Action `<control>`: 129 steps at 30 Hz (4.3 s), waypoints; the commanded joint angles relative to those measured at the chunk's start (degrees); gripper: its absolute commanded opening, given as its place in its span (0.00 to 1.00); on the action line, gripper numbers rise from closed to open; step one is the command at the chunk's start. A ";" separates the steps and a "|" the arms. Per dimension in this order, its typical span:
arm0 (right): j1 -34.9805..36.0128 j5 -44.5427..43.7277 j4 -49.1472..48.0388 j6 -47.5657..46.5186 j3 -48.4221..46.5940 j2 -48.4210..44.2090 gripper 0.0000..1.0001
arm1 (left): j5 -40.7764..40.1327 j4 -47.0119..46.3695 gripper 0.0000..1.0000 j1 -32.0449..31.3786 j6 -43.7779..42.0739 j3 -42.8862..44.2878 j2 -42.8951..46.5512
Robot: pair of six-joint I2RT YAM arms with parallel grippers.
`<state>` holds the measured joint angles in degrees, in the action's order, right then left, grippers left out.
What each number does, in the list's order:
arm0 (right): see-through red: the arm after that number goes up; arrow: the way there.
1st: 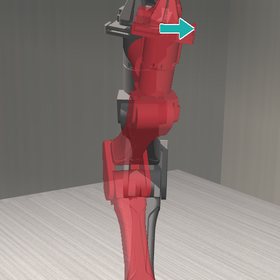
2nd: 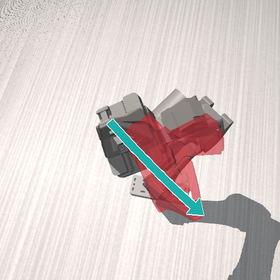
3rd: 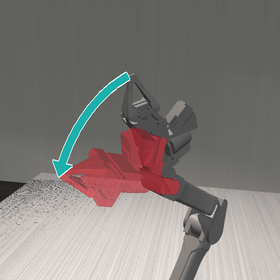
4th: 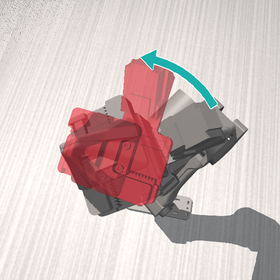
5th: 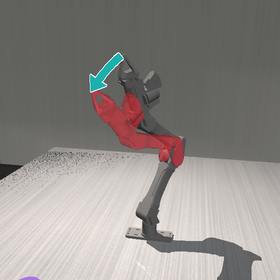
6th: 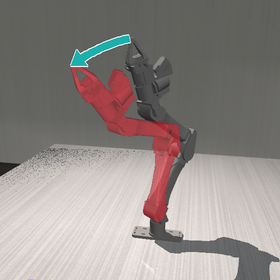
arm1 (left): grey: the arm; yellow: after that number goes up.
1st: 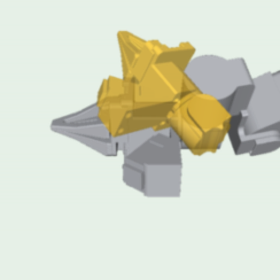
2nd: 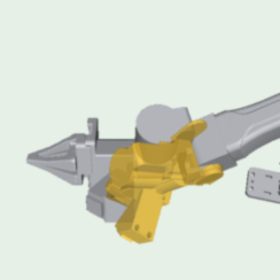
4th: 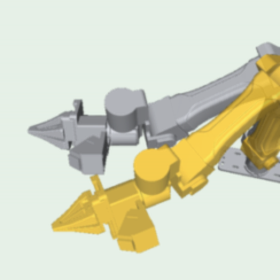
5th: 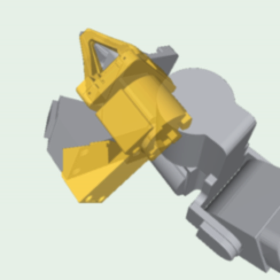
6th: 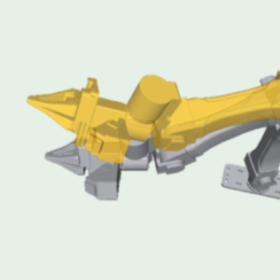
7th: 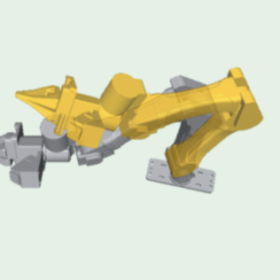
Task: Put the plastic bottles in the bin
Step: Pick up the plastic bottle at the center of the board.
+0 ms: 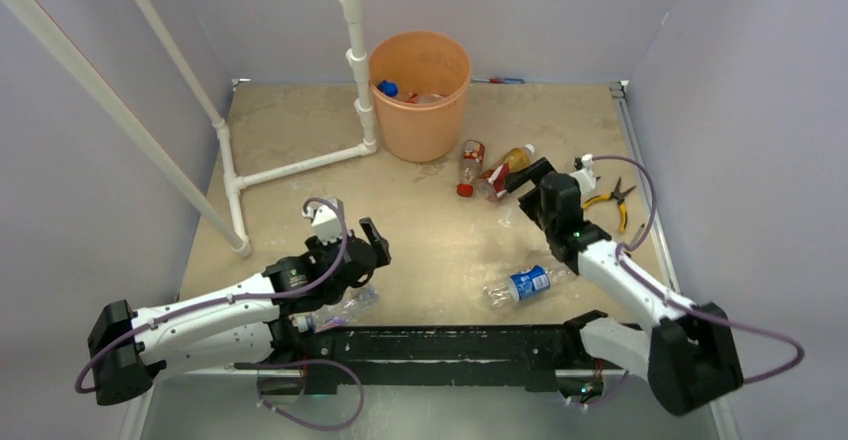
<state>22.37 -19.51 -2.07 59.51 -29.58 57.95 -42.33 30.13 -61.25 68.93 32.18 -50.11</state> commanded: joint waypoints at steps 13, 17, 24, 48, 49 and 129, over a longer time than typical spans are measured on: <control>-11.43 14.92 -3.65 3.98 -18.18 27.62 0.99 | 1.12 -6.22 0.93 -0.01 -2.69 -2.42 2.69; -11.86 15.59 -3.91 3.37 -19.20 30.83 0.99 | 0.92 -6.14 0.93 -0.01 -3.09 -1.76 1.48; -12.59 16.00 -4.87 3.16 -20.82 35.55 0.99 | 0.66 -5.64 0.93 -0.01 -2.99 -1.33 0.88; -12.70 20.92 -12.94 -7.49 -16.39 33.07 0.65 | 2.09 -8.18 0.93 -0.01 -2.39 -2.45 -0.80; -12.70 20.99 -12.76 -8.16 -16.38 33.04 0.62 | 2.52 -8.57 0.92 0.04 -2.39 -2.47 -1.13; 2.11 70.10 -33.59 -22.13 5.68 -28.52 0.74 | 62.73 -87.89 0.40 -0.01 -34.54 6.78 -16.52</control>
<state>23.79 53.23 -39.42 38.98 -20.80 29.61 19.07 -54.61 -60.95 33.91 38.11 -68.58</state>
